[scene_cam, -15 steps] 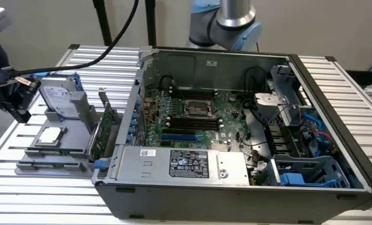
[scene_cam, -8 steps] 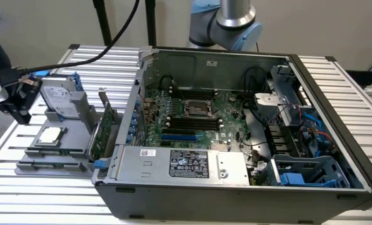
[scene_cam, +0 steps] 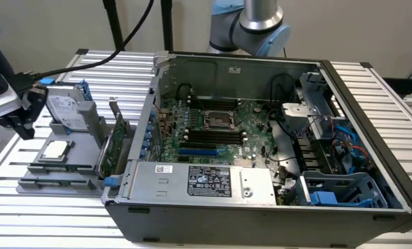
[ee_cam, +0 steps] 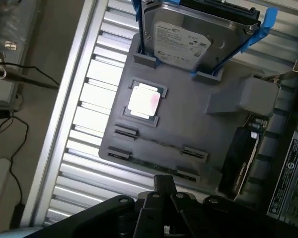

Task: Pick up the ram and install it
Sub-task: 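Pick up the ram and move it above insertion slot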

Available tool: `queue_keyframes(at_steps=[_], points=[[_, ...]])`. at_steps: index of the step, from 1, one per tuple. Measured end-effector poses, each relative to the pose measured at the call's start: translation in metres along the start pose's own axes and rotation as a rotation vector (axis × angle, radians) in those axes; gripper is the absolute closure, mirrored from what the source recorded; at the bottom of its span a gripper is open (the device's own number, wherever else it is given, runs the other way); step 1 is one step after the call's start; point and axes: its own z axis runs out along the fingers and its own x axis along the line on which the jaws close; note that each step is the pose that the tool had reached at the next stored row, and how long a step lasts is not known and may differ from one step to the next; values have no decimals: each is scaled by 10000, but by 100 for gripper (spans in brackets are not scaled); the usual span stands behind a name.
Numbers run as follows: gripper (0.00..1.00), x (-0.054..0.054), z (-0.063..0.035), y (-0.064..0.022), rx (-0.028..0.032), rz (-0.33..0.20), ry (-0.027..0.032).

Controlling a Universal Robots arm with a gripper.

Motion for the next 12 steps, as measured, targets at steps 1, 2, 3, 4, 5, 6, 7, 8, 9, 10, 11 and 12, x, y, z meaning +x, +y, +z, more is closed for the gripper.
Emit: queue_keyframes(at_steps=[1,2,3,4,5,6,7,8,9,10,11,12], points=[[100,0,7,-1,0,-191,7],[100,0,13,-1,0,-370,15],[100,0,19,-1,0,-546,21],[100,0,26,-1,0,-724,29],[100,0,33,-2,0,-915,35],[100,0,40,-2,0,-1101,43],[100,0,48,-2,0,-1280,49],[100,0,54,-2,0,-1466,58],[100,0,61,-3,0,-1633,65],[100,0,68,-3,0,-1814,72],[100,0,74,-3,1,-1998,81],[100,0,83,-4,0,-2179,86]])
